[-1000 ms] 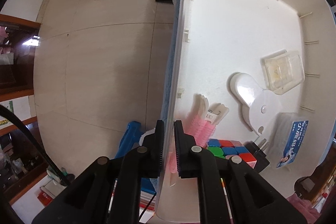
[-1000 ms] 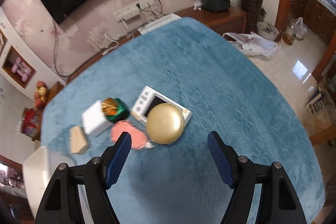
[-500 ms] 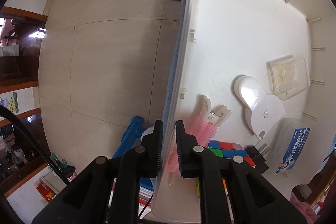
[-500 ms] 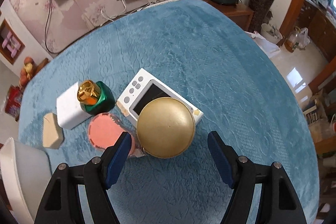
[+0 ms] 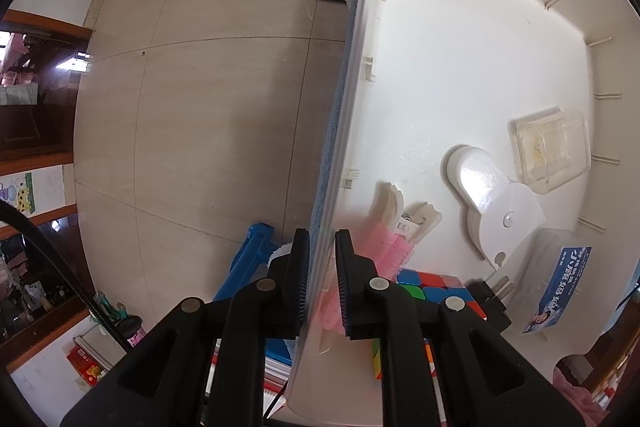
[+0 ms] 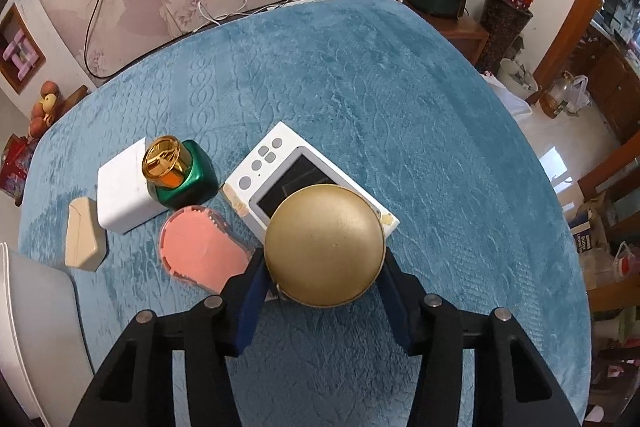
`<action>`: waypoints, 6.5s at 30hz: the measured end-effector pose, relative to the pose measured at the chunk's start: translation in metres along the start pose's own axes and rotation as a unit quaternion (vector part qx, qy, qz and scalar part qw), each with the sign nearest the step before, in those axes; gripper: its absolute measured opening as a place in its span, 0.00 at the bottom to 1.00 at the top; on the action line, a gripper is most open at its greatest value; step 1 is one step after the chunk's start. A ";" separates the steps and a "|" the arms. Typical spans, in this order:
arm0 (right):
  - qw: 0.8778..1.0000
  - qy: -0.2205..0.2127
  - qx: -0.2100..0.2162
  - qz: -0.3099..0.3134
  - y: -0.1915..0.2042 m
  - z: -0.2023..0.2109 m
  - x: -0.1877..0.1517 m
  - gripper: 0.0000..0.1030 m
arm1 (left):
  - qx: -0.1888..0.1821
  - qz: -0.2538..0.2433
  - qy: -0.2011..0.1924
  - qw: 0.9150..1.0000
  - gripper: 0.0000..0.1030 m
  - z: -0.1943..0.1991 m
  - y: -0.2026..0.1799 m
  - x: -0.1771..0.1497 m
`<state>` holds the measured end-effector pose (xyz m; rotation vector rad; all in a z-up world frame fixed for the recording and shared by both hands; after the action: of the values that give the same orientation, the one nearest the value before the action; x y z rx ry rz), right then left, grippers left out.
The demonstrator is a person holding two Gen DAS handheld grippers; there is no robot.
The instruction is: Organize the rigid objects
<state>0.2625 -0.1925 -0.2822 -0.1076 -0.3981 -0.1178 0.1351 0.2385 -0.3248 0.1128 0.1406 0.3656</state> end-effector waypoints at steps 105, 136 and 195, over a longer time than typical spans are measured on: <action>0.952 0.165 0.219 -0.140 0.085 0.075 -0.178 0.54 | -0.071 -0.077 -0.012 0.994 0.10 0.000 0.001 -0.013; 0.952 0.011 0.235 0.194 0.231 0.211 -0.149 0.54 | -0.114 -0.086 -0.014 0.990 0.10 -0.007 0.016 0.003; 0.938 0.014 0.019 0.345 0.017 -0.012 0.038 0.80 | -0.072 0.016 -0.019 0.997 0.10 0.009 0.013 0.029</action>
<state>0.3038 -0.1807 -0.2792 -0.2026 -0.3149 0.5827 0.1588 0.2602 -0.3181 -0.0207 0.0751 0.4050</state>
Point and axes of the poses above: each gripper's, at about its wrist camera, not at the fingertips, and z roughly against the way its jaws point, y to its left, x to its top, the point moved 4 cm from there along -z, roughly the way its jaws point, and after that the axes turned 14 degrees about z, right-handed, at the moved point
